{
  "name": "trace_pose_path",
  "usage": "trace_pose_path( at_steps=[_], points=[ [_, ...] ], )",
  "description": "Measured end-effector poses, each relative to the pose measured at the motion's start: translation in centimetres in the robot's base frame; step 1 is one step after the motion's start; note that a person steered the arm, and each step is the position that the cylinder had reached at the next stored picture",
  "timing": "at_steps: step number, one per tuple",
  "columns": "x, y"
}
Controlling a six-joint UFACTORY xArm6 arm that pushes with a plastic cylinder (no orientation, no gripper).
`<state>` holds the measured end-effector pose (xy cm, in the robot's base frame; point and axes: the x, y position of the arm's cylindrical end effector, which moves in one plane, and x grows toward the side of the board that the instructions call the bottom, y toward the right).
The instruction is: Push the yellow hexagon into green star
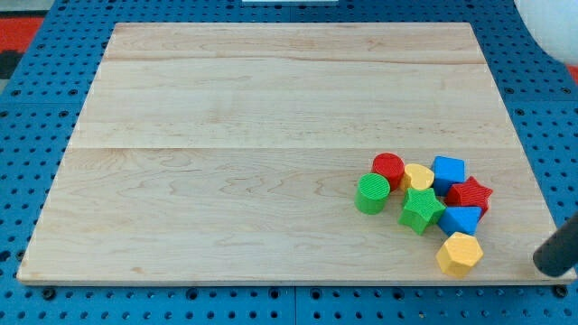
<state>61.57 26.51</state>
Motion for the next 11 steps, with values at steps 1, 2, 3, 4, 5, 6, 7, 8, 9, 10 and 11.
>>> trace_pose_path(
  at_steps=[1, 2, 3, 4, 5, 6, 7, 8, 9, 10, 11],
  points=[
    [0.2, -1.5],
    [0.2, -8.3],
    [0.3, -10.5],
    [-2.0, -15.2],
    [-3.0, -19.0],
    [-2.4, -18.9],
    [-2.1, -18.9],
    [-1.0, -14.5],
    [-1.4, -12.8],
    [-3.8, -14.5],
    [-6.0, -19.5]
  ],
)
